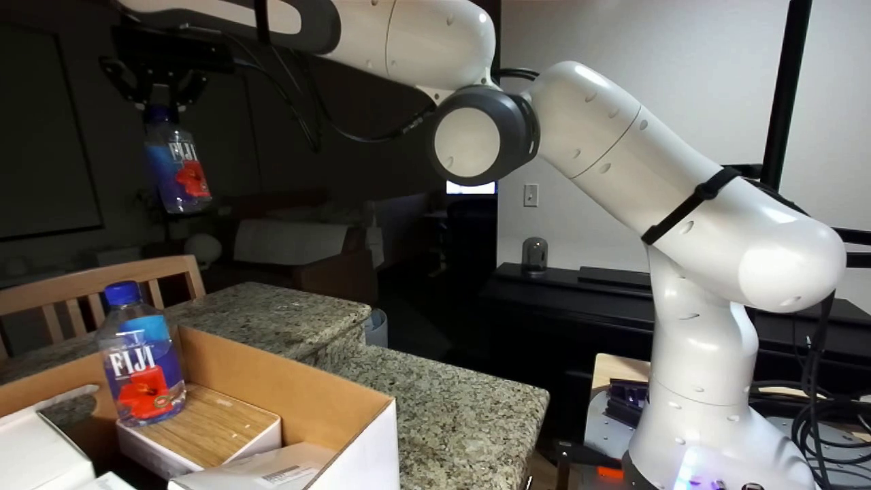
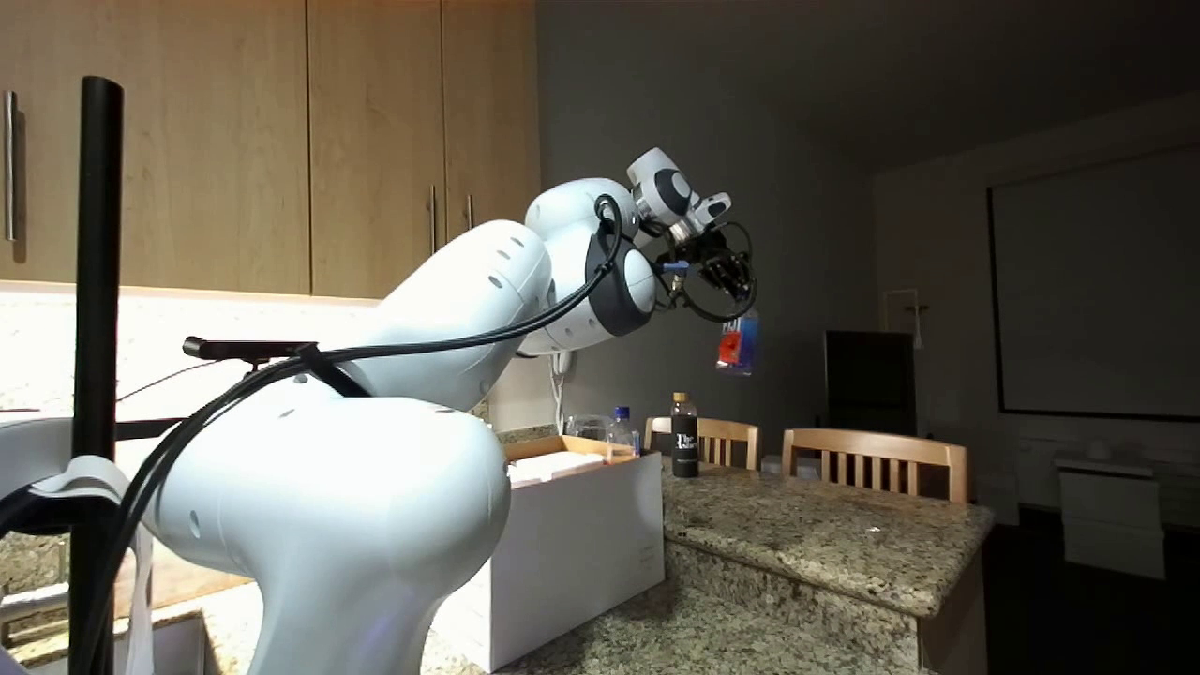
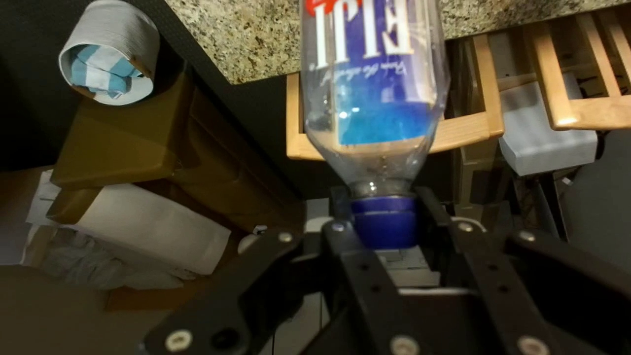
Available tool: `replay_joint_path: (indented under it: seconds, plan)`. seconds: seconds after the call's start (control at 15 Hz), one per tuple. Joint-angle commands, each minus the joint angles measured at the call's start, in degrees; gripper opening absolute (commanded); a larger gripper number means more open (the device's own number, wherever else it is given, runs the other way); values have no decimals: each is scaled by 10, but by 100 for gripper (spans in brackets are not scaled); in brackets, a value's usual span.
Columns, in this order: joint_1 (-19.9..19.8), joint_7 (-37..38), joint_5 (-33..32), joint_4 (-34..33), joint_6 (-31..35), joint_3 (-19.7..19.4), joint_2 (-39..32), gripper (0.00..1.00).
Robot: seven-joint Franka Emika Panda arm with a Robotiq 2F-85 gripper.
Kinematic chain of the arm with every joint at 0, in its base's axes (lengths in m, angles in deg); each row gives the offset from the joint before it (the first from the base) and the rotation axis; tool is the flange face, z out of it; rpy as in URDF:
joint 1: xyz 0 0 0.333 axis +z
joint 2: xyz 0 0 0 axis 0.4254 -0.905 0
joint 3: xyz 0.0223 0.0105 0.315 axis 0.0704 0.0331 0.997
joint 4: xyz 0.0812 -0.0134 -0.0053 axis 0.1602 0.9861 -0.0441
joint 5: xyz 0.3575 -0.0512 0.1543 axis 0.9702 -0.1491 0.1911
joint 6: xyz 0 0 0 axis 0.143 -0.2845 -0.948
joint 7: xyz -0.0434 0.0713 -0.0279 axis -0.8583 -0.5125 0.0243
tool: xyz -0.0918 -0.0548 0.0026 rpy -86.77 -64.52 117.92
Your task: Remove one bottle from the box
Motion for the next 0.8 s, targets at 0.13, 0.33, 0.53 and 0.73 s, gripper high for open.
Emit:
replay_joint_path:
  seconds: [0.13, 0.33, 0.53, 0.73]
  plan:
    - [-7, 13, 28, 3, -73, 24, 5, 15]
    - [-1, 8, 21, 0, -64, 20, -1, 35]
    - [-1, 8, 23, 0, -65, 23, -1, 35]
    - [7, 10, 17, 2, -68, 20, -18, 15]
